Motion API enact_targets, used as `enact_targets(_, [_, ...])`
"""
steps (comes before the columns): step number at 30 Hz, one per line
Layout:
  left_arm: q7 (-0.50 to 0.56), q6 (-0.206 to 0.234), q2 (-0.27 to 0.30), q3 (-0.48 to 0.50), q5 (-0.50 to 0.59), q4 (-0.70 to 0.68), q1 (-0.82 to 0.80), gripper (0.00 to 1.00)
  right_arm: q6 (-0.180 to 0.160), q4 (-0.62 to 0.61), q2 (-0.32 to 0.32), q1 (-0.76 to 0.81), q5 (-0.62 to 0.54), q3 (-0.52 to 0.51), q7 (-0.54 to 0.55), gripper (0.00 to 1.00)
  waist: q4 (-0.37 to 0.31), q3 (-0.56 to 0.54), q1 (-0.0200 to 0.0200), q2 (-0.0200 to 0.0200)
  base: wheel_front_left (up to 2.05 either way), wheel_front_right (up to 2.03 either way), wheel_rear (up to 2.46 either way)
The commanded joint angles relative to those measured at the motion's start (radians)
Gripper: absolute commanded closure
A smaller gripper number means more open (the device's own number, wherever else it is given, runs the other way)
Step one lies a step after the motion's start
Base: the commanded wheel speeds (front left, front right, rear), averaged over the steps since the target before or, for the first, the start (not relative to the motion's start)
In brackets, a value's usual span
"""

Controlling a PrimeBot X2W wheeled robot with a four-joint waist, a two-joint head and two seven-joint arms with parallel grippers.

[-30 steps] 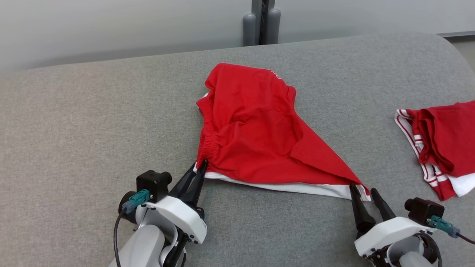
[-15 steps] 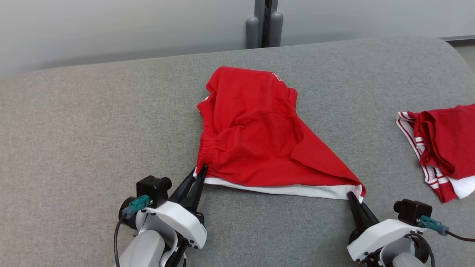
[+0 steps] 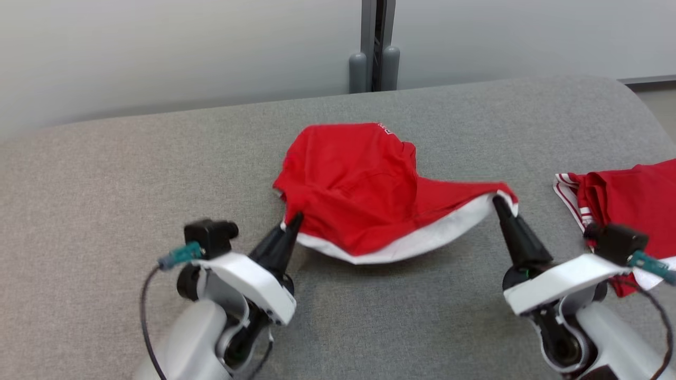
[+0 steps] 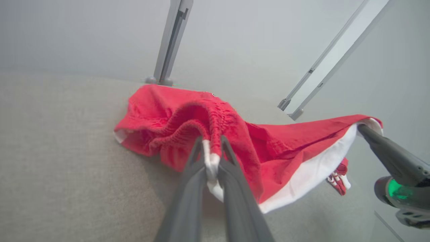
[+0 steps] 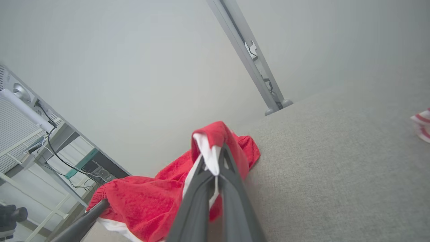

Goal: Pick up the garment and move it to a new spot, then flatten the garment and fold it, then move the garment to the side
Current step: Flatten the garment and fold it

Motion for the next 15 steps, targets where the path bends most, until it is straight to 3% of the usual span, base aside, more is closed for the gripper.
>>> enact_targets(1, [0.018,-0.001,0.022,0.000,-0.020,-0.019,-0.026,1.00,0.000,-0.013,-0.022,-0.022,0.011,0.005,0.000,1.00,0.001,-0.011,0.0000,0.0000,0.00,0.00,0.00])
enact_targets(7, [0.151,0.007,0.061,0.047,-0.121,-0.127,-0.130,1.00,0.000,-0.062,-0.047,-0.123,0.140,-0.006,0.010,1.00,0.002,-0.056,0.0000,0.0000,0.00,0.00,0.00])
enact_targets(15, [0.329,0.080,0.053,0.096,-0.212,-0.173,-0.300,1.00,0.000,0.028,0.039,-0.279,0.336,-0.102,0.073,1.00,0.001,-0.101,0.0000,0.0000,0.00,0.00,0.00])
